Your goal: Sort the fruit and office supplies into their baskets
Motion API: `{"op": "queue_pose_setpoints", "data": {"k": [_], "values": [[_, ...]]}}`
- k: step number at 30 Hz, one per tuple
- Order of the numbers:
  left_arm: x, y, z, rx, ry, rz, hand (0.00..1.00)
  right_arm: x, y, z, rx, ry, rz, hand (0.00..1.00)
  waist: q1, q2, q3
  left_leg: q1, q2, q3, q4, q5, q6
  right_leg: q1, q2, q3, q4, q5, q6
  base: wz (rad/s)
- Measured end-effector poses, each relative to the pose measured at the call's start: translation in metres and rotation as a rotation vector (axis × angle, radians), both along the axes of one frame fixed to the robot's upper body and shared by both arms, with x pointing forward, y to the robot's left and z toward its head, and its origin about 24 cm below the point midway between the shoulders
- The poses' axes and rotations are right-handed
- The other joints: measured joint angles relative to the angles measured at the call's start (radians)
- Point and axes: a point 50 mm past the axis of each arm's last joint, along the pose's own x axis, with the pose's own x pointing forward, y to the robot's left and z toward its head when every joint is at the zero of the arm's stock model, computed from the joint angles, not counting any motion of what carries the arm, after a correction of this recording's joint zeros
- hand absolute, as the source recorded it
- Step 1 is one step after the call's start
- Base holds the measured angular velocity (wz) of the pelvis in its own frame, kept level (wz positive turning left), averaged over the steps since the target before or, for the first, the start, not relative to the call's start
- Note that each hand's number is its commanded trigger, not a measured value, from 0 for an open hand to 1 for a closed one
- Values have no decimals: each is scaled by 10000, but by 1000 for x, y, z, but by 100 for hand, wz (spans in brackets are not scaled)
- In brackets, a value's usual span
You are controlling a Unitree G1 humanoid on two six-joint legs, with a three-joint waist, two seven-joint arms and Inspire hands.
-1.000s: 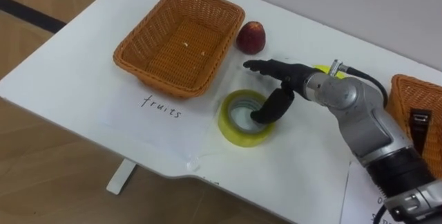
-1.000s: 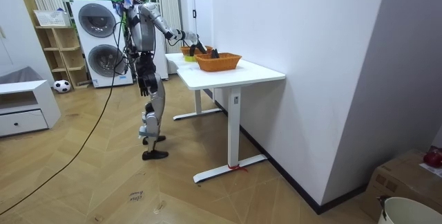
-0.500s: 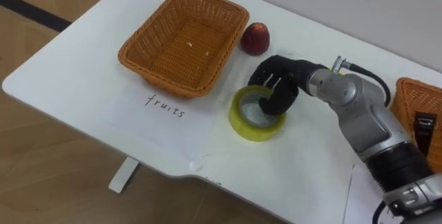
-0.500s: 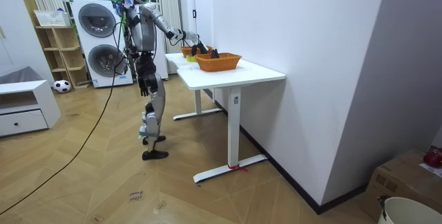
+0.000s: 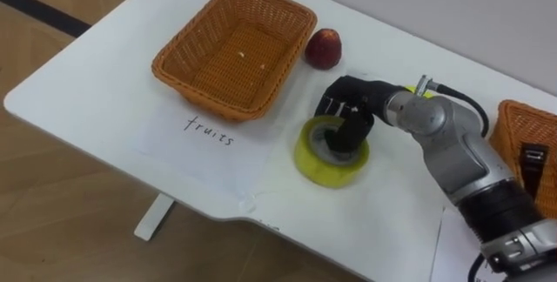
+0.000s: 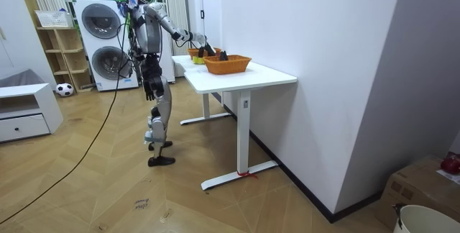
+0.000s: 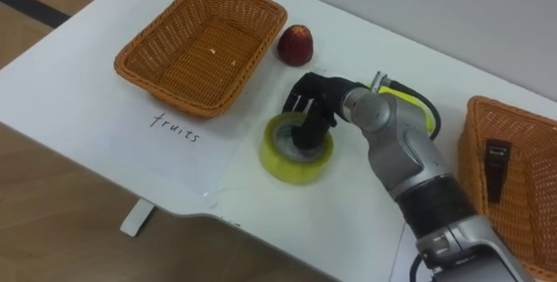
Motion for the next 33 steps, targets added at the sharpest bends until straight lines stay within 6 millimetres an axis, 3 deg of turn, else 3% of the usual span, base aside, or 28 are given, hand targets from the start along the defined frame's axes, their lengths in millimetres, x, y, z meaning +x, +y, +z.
{"op": "queue_pose_setpoints", "data": {"k": [11, 14, 17, 21, 25, 27, 33], "values": [[5, 1, 1, 322, -113, -179, 0, -2, 2, -5, 583, 129, -37, 100, 58, -102, -43, 182, 14, 64, -44, 0, 0, 134, 4, 77, -7, 0, 0, -1], [1, 1, 1, 445, -153, -231, 0, -6, 5, -9, 1470, 257, 4, 100, -14, -103, -39, 301, 29, 165, -112, -1, 0, 178, 6, 123, -8, 0, 0, -8], [-2, 2, 1, 489, -192, -278, 0, -13, 5, -8, 2198, 80, 72, 100, -309, -111, -45, 219, 18, 174, -94, -1, -1, 133, -7, 133, -5, 0, 0, 1], [-3, -1, 0, 358, -290, -110, 0, -23, -3, 7, 3127, -866, -70, 100, -680, 82, -5, 166, -6, 252, 7, -2, 0, 126, -45, 174, 0, 1, 1, 0], [-9, -9, -3, 79, -355, -6, 0, -22, -13, 25, 4053, -1933, -473, 100, -1010, 453, -55, 355, 3, 459, -80, -2, 1, 154, -55, 431, 4, 1, 1, -17], [-13, -11, -4, -14, -399, 182, 0, -21, -20, 35, 4633, -2635, -907, 100, -1208, 632, -151, 473, 20, 554, -135, -1, 3, 204, -42, 506, 14, 1, 1, -17], [-18, -12, -4, 66, -336, 234, 0, -19, -38, 50, 5342, -3856, -2060, 100, -1744, 675, -195, 660, 34, 660, -169, -1, 3, 328, -39, 575, 35, 1, 1, -5]]}}
